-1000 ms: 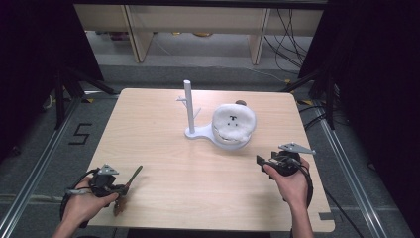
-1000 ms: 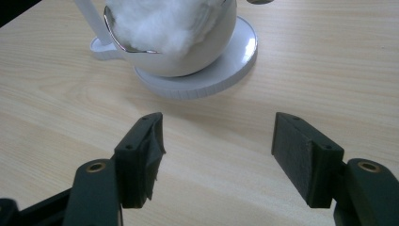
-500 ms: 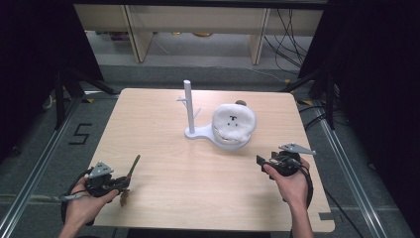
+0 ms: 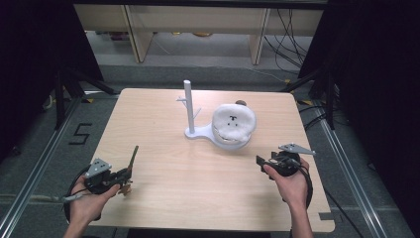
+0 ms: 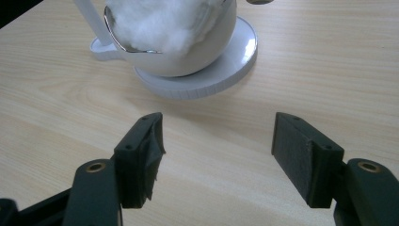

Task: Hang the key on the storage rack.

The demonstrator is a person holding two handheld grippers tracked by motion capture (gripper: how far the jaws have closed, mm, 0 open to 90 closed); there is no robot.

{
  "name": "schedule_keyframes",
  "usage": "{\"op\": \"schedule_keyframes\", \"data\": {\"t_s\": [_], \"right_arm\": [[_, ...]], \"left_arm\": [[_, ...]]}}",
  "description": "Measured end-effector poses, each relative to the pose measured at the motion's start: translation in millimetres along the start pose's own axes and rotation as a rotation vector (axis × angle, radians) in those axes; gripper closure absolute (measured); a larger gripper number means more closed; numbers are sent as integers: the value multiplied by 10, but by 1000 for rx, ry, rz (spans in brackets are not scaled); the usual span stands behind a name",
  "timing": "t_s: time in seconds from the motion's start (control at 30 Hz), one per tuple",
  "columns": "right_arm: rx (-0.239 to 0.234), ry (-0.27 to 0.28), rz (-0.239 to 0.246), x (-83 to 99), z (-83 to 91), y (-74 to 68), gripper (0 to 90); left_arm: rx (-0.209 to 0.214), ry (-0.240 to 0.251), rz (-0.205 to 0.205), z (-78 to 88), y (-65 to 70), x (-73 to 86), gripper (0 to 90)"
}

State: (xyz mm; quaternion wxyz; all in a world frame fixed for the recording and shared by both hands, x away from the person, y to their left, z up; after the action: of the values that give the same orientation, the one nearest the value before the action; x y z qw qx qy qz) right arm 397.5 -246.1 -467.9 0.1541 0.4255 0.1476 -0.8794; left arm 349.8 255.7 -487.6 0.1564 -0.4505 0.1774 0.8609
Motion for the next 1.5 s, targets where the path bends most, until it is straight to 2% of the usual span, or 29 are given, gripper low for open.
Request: {"op": "schedule_keyframes", "data": {"t_s": [0.03, 0.07, 0.1, 0.17, 0.2, 0.23, 0.27, 0.37, 0.47, 0.5, 0.63, 0.73, 0.8, 0.93, 1.0, 1.03, 1.07, 1.13, 1.27, 1.3, 1.37, 1.47, 1.5], "right_arm": [[-1, 3, -1, 1, -3, -2, 354], [-2, 9, 2, 4, -13, -3, 354], [-2, 9, 2, 4, -13, -3, 354], [6, 1, 0, 5, -12, -11, 353], [11, 5, 4, 9, -29, -8, 354], [11, 5, 4, 9, -29, -8, 354], [12, 4, 5, 10, -31, -9, 354], [13, 6, 4, 10, -30, -8, 354], [-1, 8, 0, 9, -23, -12, 354], [1, 7, -1, 9, -23, -11, 353], [8, -1, 3, 9, -13, -10, 354], [-2, 7, -1, 12, -23, -11, 354], [11, 7, 4, 15, -32, -7, 354], [-5, 5, -1, 16, -31, -16, 353], [-3, 6, -2, 17, -37, -19, 353], [13, 4, 1, 20, -40, -16, 354], [-1, 7, -3, 18, -39, -18, 353], [-6, 3, -8, 18, -33, -23, 353], [-1, 8, -1, 16, -33, -15, 353], [-7, 10, -2, 15, -29, -19, 353], [-7, 10, -1, 14, -28, -19, 353], [-6, 11, -2, 13, -27, -19, 353], [-7, 10, -2, 13, -27, -20, 353]], "left_arm": [[6, 16, -26, -7, -10, -22, 787], [1, 17, -9, -9, 5, -40, 787], [1, 17, -9, -9, 5, -40, 787], [2, 35, -35, -24, 10, -90, 787], [9, 41, -39, -35, 20, -109, 787], [-3, 40, -20, -32, 44, -122, 787], [-1, 46, -41, -47, 55, -158, 787], [7, 60, -47, -72, 75, -197, 787], [-9, 64, -47, -82, 113, -235, 787], [3, 77, -47, -98, 122, -248, 787], [-2, 74, -41, -109, 146, -292, 787], [2, 93, -51, -125, 149, -333, 787], [8, 102, -51, -142, 156, -366, 787], [-1, 92, -46, -145, 173, -396, 787], [1, 100, -44, -157, 185, -421, 787], [0, 100, -52, -161, 186, -436, 787], [-1, 113, -55, -171, 191, -464, 787], [-6, 110, -48, -171, 202, -480, 787], [2, 120, -55, -193, 208, -517, 787], [-12, 114, -46, -189, 220, -521, 787], [-11, 119, -48, -200, 232, -542, 786], [3, 132, -65, -226, 247, -585, 787], [-7, 129, -58, -223, 264, -596, 787]]}}
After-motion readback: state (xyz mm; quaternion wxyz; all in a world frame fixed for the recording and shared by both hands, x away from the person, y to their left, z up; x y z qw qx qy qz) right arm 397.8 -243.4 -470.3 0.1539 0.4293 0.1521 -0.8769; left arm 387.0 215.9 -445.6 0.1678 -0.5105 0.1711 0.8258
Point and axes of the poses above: each handheld gripper's, and its own axes: z roughly backward along the jaws, x roughly out of its underside, y roughly to its right, the point moved 3 cm from there along -z, roughly forward along the jaws, and after that the axes turned 4 degrees about z, right-handed, at the moved point
